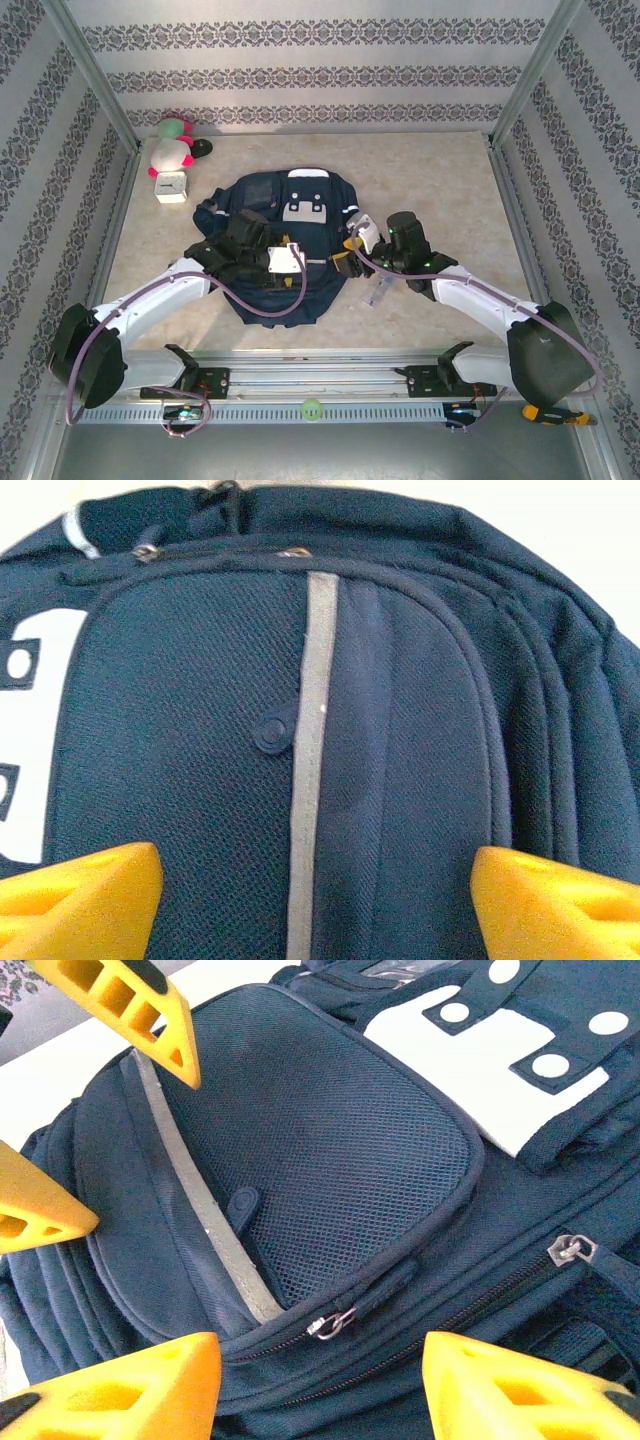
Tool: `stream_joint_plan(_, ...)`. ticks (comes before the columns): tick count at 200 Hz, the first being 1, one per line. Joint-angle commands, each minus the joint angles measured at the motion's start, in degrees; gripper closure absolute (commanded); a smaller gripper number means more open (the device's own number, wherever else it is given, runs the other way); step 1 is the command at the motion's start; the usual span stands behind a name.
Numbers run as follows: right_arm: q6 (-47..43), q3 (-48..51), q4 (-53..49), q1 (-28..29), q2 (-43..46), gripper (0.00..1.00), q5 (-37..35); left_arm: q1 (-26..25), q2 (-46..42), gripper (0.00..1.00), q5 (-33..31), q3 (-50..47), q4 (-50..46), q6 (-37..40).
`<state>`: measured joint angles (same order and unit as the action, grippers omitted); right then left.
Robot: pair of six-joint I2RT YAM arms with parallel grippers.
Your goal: Pack the student bag
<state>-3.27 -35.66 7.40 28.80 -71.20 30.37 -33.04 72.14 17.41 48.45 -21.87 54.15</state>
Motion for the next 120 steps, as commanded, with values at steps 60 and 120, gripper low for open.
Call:
stream_joint_plan(60, -9.31, -2.81, -1.07, 5.92, -0.52, 0.43, -4.65, -2.04, -2.64, 0.15, -5.65, -3.65, -6.42, 4.78)
stream_joint_plan(120, -9.89, -3.2, -0.65, 5.89, -1.14, 0.42, -4.7, -2.37, -4.07, 0.17, -12.27, -8.38, 4.9, 3.27)
